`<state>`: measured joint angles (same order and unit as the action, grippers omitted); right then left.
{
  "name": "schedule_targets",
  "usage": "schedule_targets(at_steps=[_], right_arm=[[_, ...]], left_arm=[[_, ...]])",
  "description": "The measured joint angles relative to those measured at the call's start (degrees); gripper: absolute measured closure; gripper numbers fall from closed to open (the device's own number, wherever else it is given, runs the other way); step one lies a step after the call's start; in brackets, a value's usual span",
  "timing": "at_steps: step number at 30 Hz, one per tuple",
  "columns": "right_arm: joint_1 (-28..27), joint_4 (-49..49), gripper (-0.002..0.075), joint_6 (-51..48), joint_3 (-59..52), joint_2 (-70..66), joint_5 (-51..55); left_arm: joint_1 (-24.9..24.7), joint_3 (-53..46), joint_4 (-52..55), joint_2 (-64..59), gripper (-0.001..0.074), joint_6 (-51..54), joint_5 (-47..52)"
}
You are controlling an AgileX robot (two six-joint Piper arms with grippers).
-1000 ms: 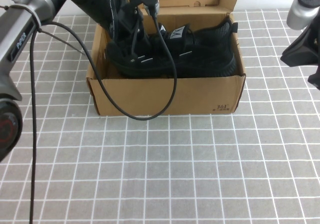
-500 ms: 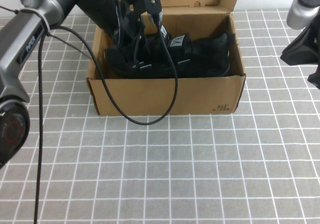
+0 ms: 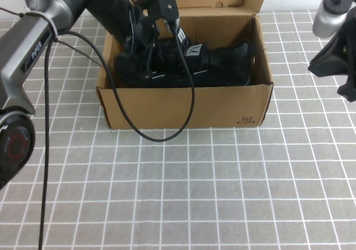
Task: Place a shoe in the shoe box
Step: Place the shoe in the shoe box
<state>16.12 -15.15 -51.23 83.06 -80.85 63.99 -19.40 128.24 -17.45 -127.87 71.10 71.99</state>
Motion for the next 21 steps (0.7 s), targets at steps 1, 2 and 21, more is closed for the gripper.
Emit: schedule_targets(at_steps=[1,2,21], right_arm=[[0.0,0.0,0.0742,0.0,0.0,-0.31,-0.03],[0.0,0.0,0.0742,-0.1,0.0,-0.7,-0.12],[0.0,0.0,0.0742,-0.42,0.0,-1.23,-0.34]], left_arm=[[0.0,0.0,0.24,0.0,0.0702,0.0,0.0],[0.0,0.0,0.24,0.0,0.0702,0.0,0.0],[-1.31,0.0,2.46,-1.44,0.0702,-8.36,-0.23]])
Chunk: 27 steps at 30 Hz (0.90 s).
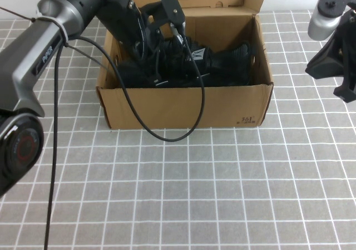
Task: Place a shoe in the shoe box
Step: Place the shoe in the shoe box
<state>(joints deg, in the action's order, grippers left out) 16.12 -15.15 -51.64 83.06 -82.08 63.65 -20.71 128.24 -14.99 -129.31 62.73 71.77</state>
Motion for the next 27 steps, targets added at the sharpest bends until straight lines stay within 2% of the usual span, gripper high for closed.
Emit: schedule_targets(at_steps=[27], right_arm=[[0.0,-0.22,0.0742,-0.86,0.0,0.0,-0.13]], left_arm=[[-1.1,0.0,0.25,0.1,0.0702,1.16,0.0]])
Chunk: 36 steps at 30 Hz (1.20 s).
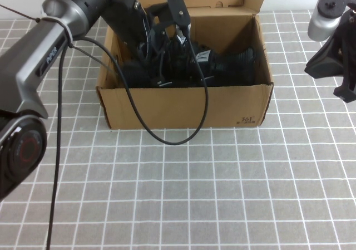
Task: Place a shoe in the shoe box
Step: Place the shoe in the shoe box
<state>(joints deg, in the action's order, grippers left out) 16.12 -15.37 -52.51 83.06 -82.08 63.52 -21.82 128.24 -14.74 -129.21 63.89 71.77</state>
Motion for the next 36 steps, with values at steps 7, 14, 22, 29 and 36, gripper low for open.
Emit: schedule_targets(at_steps=[7,14,22,29,36], right_arm=[[0.0,-0.25,0.0742,-0.09,0.0,0.0,-0.09],[0.0,-0.25,0.0742,-0.22,0.0,0.0,-0.22],[0.0,-0.25,0.0742,-0.22,0.0,0.0,-0.22],[0.0,-0.5,0.0742,-0.22,0.0,-0.1,-0.32],[0.0,-2.47,0.0742,-1.6,0.0,-0.09,-0.32]], left_arm=[[0.0,0.0,0.36,-1.11,0.0702,2.05,0.0],[0.0,0.0,0.36,-1.3,0.0701,2.5,0.0],[0.0,0.0,-0.14,0.18,0.0394,1.68,0.0],[0.0,0.33,-0.32,4.69,0.022,1.46,-0.34],[0.0,3.54,-3.4,8.91,0.0211,1.46,-0.34]])
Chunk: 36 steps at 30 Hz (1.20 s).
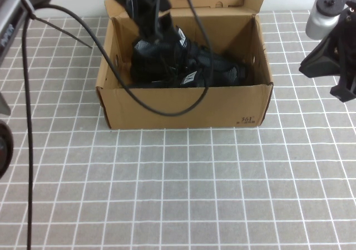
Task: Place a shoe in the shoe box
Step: Place the shoe in the shoe box
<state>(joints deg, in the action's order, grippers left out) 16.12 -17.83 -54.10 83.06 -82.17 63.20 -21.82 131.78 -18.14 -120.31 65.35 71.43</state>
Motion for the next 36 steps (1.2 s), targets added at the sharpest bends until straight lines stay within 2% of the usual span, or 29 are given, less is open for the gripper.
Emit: schedule_targets(at_steps=[3,6,11,17,23,27,36], right_arm=[[0.0,-0.46,0.0742,-0.68,0.0,0.0,-0.22],[0.0,-0.49,0.0742,-0.79,0.0,0.0,-0.69],[0.0,-0.38,0.0742,0.4,0.0,-0.04,-1.58],[-2.08,0.04,0.0742,6.98,0.0,-0.04,-5.77],[-3.31,0.06,0.0742,10.5,0.0,-0.26,-7.0],[-3.44,-1.04,0.0742,11.93,0.0,-0.65,-7.63],[-3.44,-5.31,0.0742,15.22,0.42,-1.13,-8.94]], left_arm=[[0.0,0.51,-4.35,0.36,0.0221,0.0,0.0],[-0.21,0.51,-6.7,0.26,0.0276,0.0,0.11],[-0.55,0.51,-5.29,0.26,0.0416,-3.78,0.2],[-0.55,0.51,-1.0,0.26,0.0486,-12.92,0.34],[-0.55,1.1,6.82,0.26,0.0686,-23.4,0.34],[-0.55,1.05,9.74,0.26,0.0726,-27.16,0.36],[-0.55,1.18,12.2,1.88,0.0735,-30.5,0.48]])
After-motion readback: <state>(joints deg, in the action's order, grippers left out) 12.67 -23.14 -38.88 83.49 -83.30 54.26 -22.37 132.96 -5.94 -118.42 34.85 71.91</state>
